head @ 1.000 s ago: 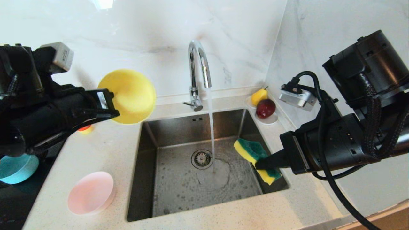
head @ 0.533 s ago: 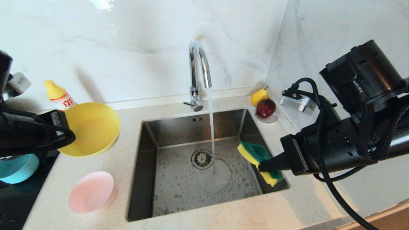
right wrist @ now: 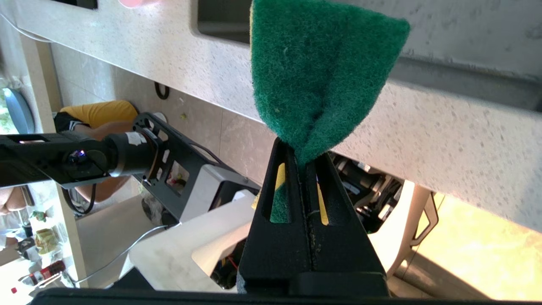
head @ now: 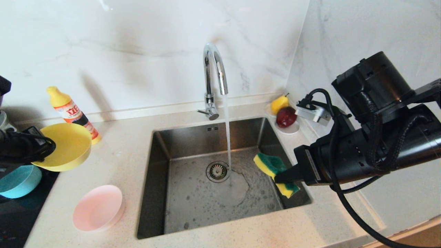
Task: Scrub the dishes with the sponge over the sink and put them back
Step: Place the bowl on the table
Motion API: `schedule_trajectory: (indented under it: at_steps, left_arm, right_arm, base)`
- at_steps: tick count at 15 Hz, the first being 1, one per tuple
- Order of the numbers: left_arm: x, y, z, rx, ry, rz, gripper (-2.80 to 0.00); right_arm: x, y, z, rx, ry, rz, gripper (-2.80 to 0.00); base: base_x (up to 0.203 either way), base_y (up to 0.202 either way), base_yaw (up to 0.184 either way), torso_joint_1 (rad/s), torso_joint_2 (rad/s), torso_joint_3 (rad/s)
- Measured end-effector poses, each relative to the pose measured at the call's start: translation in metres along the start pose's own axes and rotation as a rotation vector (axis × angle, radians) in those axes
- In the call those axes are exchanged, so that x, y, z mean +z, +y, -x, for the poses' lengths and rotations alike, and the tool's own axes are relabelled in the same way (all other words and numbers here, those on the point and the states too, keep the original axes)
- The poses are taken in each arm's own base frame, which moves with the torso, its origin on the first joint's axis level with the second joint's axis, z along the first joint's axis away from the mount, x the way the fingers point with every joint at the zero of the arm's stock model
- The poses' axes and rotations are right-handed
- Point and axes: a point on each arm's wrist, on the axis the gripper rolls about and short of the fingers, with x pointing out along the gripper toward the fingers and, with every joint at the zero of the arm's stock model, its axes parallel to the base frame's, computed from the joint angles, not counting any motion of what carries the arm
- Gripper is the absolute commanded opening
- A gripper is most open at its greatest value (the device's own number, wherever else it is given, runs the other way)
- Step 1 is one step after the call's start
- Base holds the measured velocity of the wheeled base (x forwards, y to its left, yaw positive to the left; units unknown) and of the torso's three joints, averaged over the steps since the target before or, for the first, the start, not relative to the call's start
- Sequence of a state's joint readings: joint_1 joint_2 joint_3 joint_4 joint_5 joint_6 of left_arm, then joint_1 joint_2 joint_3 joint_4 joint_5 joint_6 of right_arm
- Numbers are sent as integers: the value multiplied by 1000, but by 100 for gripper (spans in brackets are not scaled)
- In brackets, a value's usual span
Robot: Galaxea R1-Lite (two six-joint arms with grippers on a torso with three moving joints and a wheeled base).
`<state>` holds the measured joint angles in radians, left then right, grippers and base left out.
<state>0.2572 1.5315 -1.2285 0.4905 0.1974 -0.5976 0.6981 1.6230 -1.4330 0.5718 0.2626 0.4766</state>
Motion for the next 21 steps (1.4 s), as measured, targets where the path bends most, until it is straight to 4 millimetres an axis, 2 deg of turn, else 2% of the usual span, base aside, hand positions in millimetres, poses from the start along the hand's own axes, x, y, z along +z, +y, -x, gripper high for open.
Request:
schedule_trajectory:
  at_steps: [3, 8, 14, 17, 21]
  left_arm:
    - [9, 14, -38, 34, 68, 67, -280]
    - [10, 31, -94, 128, 136, 149, -280]
    - [5, 50, -150, 142, 237, 201, -280]
    - [3, 54, -166, 138, 270, 214, -280]
    - [12, 53, -173, 91, 243, 234, -280]
  right_arm:
    - [3, 1, -2, 6, -9, 4, -280]
    - [1, 0, -4, 1, 2, -2, -280]
    - [1, -1, -6, 0, 5, -1, -280]
    - [0, -2, -7, -3, 8, -3, -280]
    - [0, -2, -8, -2, 11, -3, -280]
  base:
    - [0, 0, 0, 0, 0, 0]
    - [0, 0, 0, 0, 0, 0]
    - [0, 0, 0, 0, 0, 0]
    - [0, 0, 0, 0, 0, 0]
    - [0, 0, 0, 0, 0, 0]
